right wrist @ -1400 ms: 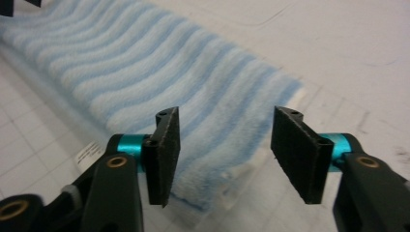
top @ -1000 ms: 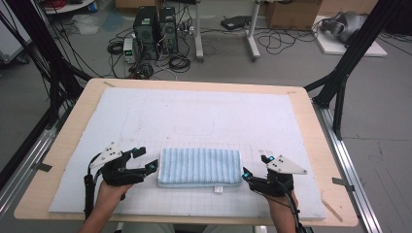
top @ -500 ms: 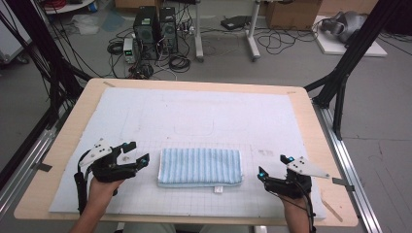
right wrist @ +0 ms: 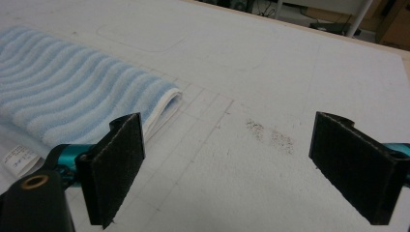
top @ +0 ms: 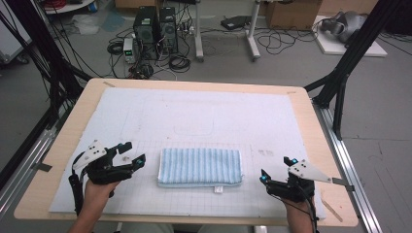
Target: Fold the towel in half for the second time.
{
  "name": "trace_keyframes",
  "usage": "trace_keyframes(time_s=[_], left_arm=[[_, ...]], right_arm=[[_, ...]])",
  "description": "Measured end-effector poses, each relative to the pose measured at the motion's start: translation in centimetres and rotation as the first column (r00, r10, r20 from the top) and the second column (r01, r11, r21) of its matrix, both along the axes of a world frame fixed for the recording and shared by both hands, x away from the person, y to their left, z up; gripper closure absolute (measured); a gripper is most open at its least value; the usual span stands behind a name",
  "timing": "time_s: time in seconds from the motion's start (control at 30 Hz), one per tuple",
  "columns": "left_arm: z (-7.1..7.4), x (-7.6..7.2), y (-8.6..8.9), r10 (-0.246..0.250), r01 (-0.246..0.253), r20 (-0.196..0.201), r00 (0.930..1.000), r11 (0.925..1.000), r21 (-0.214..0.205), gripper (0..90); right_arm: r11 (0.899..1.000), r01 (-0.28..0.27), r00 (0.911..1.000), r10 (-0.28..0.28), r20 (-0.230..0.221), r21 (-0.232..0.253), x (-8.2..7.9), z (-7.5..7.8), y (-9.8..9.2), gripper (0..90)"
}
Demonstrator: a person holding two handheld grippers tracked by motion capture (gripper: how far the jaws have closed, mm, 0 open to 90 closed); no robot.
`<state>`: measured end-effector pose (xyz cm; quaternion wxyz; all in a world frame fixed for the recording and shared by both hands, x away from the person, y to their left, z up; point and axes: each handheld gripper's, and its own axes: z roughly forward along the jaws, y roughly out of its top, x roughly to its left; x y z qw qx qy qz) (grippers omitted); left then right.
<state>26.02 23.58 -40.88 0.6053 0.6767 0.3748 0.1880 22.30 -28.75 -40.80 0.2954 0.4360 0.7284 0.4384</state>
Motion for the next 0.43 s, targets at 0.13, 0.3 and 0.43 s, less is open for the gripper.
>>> trace_keyframes(time_s=[0.13,0.3,0.43], left_arm=[[-0.06,0.12,-0.02,0.003,-0.003,0.0,1.0,1.0,0.005,24.2],[-0.17,0.33,-0.12,0.003,-0.003,-0.007,1.0,1.0,0.001,24.1],[-0.32,0.51,-0.09,0.007,-0.007,-0.011,0.9999,0.9999,0.016,24.2]], right_arm=[[1.0,-0.005,1.0,0.005,0.006,-0.002,0.15,-0.09,0.05,11.8],[1.0,-0.003,1.0,0.003,0.0,-0.005,0.24,-0.13,0.04,11.8],[1.0,0.001,1.0,-0.001,0.001,-0.008,0.33,-0.12,-0.03,11.8]])
